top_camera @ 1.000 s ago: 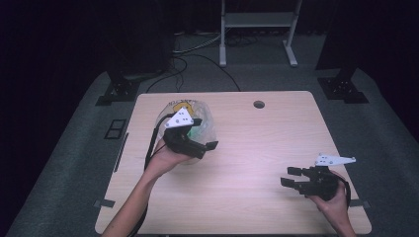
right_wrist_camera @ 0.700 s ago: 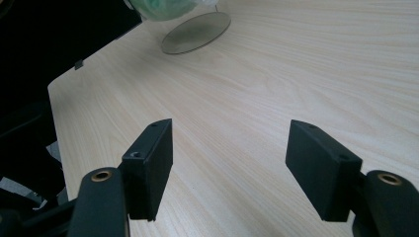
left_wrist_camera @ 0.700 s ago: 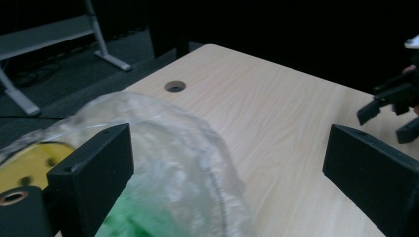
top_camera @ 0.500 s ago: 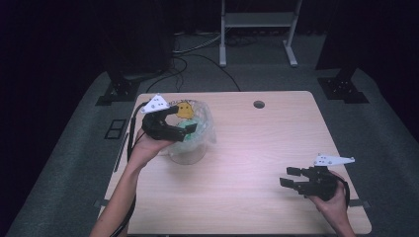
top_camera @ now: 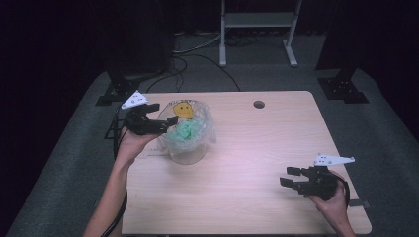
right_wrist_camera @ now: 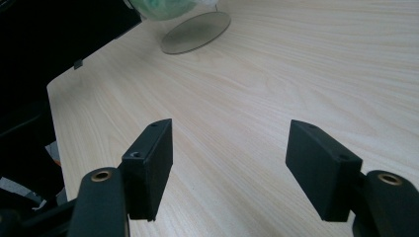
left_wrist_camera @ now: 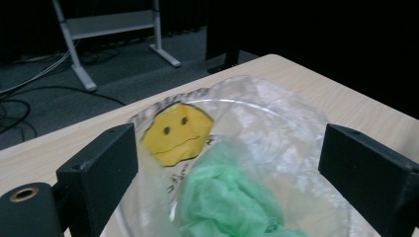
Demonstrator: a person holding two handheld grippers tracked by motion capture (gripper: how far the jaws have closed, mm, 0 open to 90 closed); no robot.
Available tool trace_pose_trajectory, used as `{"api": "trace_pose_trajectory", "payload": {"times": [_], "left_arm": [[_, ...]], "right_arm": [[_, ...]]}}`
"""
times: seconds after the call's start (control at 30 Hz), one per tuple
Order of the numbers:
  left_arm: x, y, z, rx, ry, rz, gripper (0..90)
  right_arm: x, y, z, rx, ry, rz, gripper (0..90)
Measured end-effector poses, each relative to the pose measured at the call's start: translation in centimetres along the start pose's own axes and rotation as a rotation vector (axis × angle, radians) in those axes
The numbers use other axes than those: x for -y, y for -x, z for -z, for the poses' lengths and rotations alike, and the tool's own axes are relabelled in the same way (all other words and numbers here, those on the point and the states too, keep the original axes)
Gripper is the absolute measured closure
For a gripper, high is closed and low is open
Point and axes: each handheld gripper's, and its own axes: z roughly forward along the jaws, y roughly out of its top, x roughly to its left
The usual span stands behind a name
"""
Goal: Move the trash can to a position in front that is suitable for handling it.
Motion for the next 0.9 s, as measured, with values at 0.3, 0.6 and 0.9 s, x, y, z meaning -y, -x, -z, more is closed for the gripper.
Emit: {"api": "trace_pose_trajectory", "payload": {"times": [0.3, 0.6, 0.9], "left_arm": [[0.8, -1.6, 0.4, -0.082, -0.016, 0.045, 17.5], [1.9, -2.2, -0.1, -0.107, -0.041, 0.062, 32.0], [2.8, -2.5, -0.3, -0.11, -0.053, 0.085, 49.6]], "right_arm": [[-0.1, -0.1, 0.0, 0.001, 0.001, -0.001, 34.1], [-0.2, 0.0, 0.1, 0.003, 0.008, -0.005, 34.1], [-1.1, 0.2, -0.1, -0.003, 0.023, -0.008, 34.1]]}}
